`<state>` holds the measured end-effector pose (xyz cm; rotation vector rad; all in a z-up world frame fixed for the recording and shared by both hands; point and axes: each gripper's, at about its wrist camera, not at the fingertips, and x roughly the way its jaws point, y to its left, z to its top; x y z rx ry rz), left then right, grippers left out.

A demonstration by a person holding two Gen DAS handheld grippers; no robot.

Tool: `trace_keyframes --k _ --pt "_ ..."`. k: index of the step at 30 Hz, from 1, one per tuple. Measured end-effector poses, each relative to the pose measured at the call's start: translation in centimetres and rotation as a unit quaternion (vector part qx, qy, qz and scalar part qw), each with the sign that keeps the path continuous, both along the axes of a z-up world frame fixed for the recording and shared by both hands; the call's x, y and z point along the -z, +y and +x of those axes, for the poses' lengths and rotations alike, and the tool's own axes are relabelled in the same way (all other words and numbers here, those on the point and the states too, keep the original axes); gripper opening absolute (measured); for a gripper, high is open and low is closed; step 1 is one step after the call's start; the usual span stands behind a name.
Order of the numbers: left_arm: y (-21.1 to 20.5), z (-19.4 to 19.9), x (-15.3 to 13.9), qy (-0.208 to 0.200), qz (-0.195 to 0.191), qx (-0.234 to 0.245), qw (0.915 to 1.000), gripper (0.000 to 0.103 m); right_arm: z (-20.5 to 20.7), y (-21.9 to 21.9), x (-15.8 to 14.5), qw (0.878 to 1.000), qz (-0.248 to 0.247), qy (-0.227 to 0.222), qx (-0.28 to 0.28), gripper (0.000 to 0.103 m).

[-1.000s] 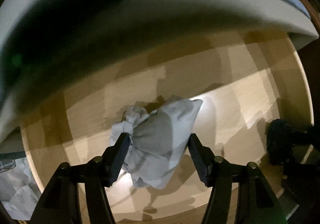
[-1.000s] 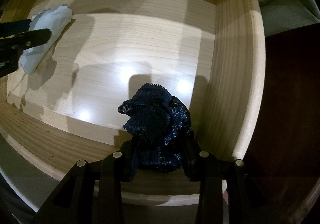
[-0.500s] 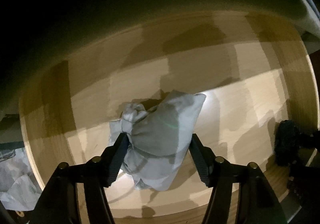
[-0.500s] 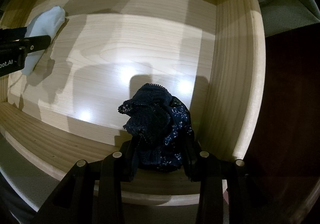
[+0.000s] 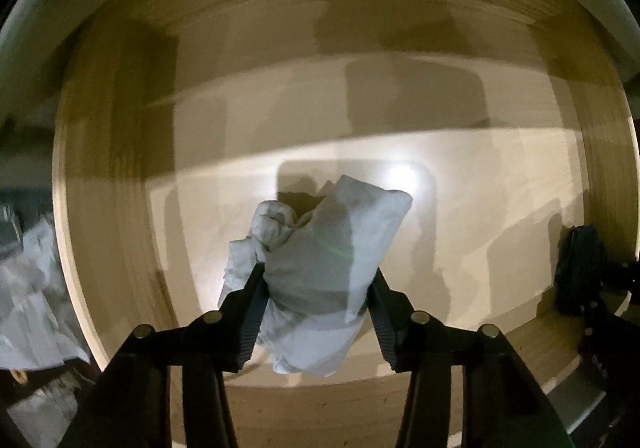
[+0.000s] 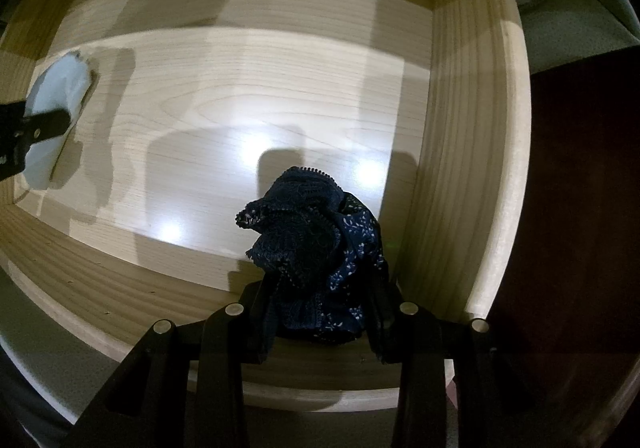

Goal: Take underwear out of drawer
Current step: 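Lift the white crumpled cloth with the left tool and carry it over the white box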

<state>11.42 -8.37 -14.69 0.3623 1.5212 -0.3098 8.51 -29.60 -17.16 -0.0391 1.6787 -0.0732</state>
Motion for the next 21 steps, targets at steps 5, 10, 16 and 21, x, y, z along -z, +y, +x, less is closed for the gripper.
trace_keyframes --k 5,10,16,21 --pt "1.8 -0.2 -0.3 0.005 -0.025 -0.03 0.9992 0.04 0.1 0.1 -0.1 1.0 0.0 0.0 0.0 0.035" --pt "3.4 -0.2 -0.4 0.012 -0.056 -0.061 0.9965 0.036 0.2 0.2 0.0 1.0 0.0 -0.001 -0.001 0.034" --pt "4.4 -1.0 -1.1 0.001 -0.073 -0.075 0.9945 0.034 0.2 0.2 -0.1 1.0 -0.001 0.0 -0.001 0.034" --pt "6.0 -3.1 -3.8 -0.019 -0.083 -0.076 0.9935 0.034 0.3 0.3 -0.1 1.0 -0.001 0.0 -0.002 0.034"
